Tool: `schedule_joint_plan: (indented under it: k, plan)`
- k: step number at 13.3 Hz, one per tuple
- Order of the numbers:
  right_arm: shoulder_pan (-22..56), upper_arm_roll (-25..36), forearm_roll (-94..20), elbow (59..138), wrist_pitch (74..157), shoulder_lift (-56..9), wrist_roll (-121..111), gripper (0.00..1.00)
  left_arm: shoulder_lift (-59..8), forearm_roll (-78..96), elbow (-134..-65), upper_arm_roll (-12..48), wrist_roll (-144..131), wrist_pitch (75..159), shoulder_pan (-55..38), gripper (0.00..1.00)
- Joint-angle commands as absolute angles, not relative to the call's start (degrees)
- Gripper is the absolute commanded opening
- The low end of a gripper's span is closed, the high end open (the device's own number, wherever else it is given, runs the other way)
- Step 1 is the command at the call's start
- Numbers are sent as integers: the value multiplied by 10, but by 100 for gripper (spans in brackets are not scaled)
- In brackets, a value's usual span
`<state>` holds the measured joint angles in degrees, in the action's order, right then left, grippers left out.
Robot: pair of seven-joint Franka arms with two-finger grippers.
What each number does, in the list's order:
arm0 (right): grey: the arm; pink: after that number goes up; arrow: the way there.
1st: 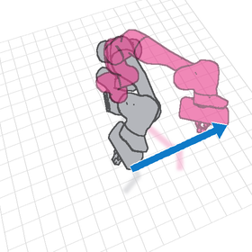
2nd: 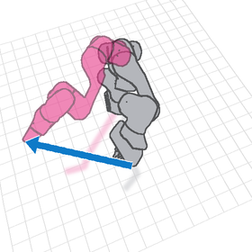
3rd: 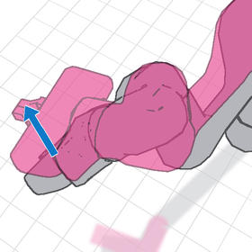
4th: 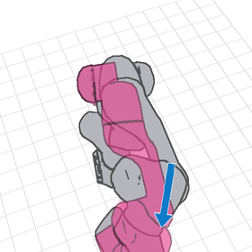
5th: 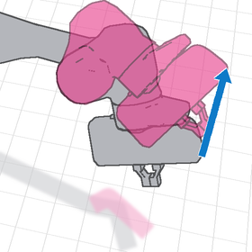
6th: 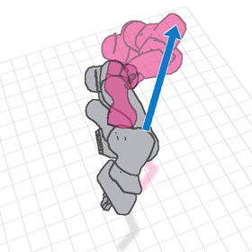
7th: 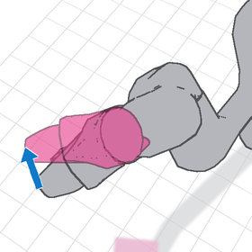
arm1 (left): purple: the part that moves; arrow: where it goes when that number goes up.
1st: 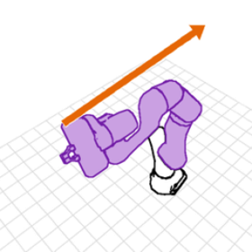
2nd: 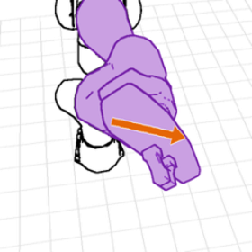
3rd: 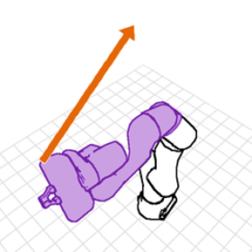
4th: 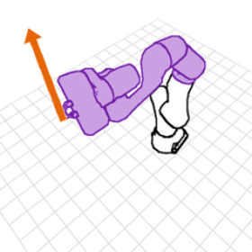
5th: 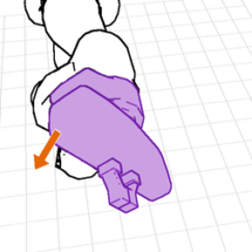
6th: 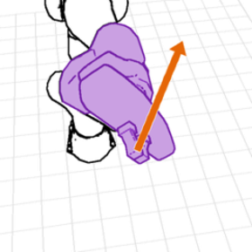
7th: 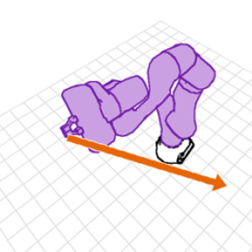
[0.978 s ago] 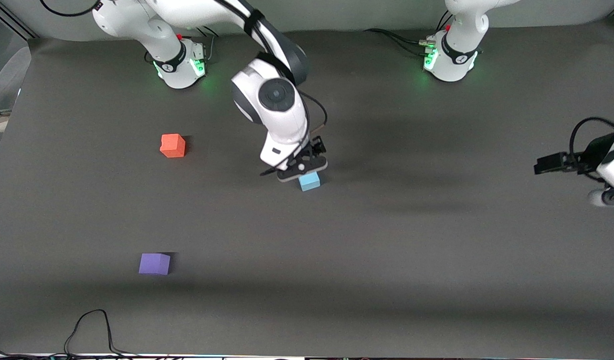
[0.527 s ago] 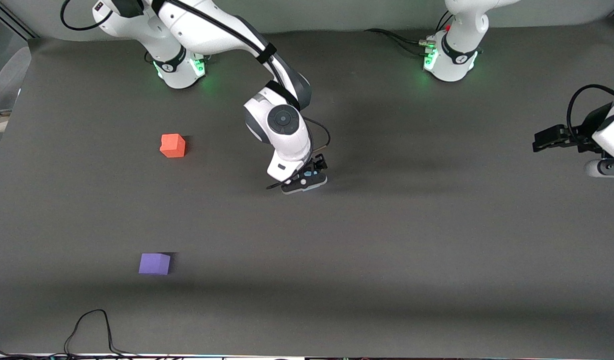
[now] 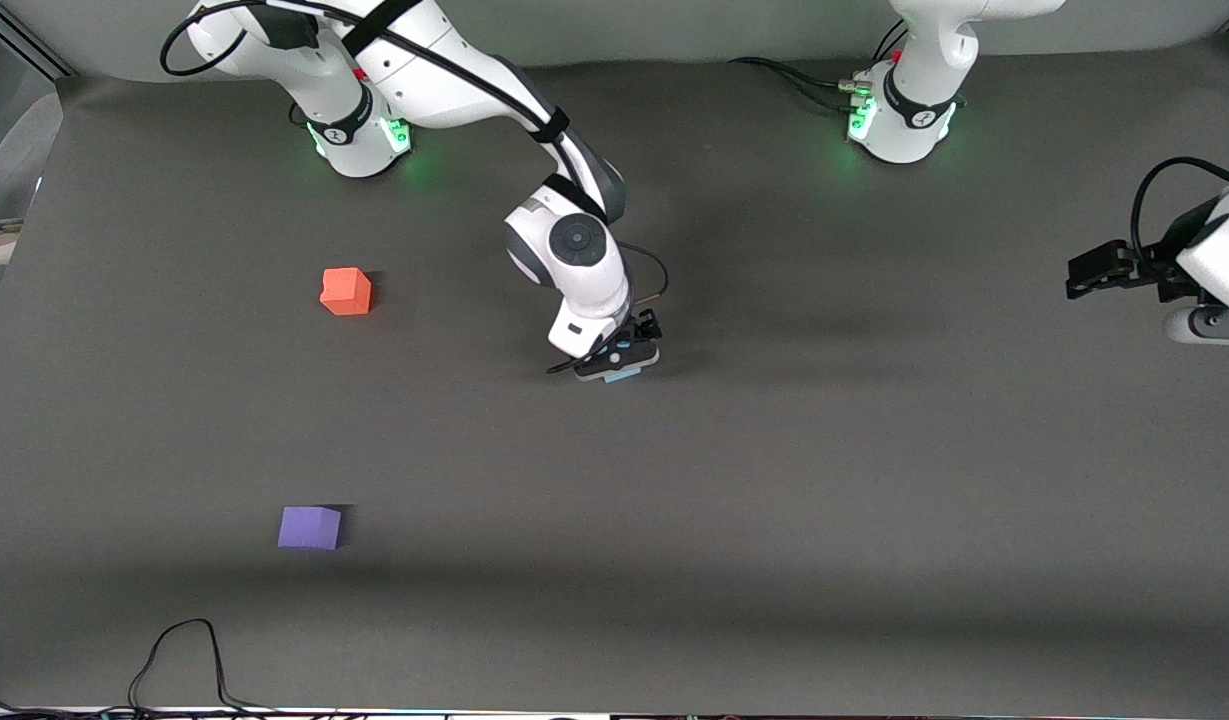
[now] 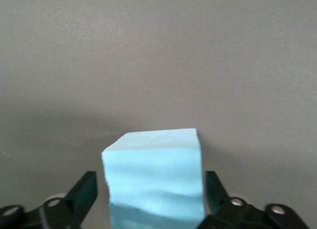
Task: Place blue block between orange and purple blocks
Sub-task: 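Grasp the blue block with the right gripper while the left gripper withdraws, then carry the blue block with the right gripper toward the orange block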
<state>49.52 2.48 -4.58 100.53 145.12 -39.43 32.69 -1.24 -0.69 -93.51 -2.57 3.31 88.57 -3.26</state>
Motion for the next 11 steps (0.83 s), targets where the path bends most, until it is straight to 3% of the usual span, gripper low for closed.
schedule_joint_plan:
  k: [1, 4, 7, 11]
  plan:
    - [501, 31, -48, 1008, 1459, -391, 338, 55, 17, -2, -969, -39, 42, 899, -45, 100]
    - [498, 35, -48, 1008, 1453, -384, 337, 40, 11, 1, -959, -37, 36, 897, -45, 100]
    - [492, 54, -48, 1005, 1379, -331, 338, 40, 8, 2, -954, -35, 37, 896, -46, 100]
    - [492, 159, -47, 1007, 1234, -204, 294, 40, -1, 3, -940, -35, 39, 879, -45, 100]
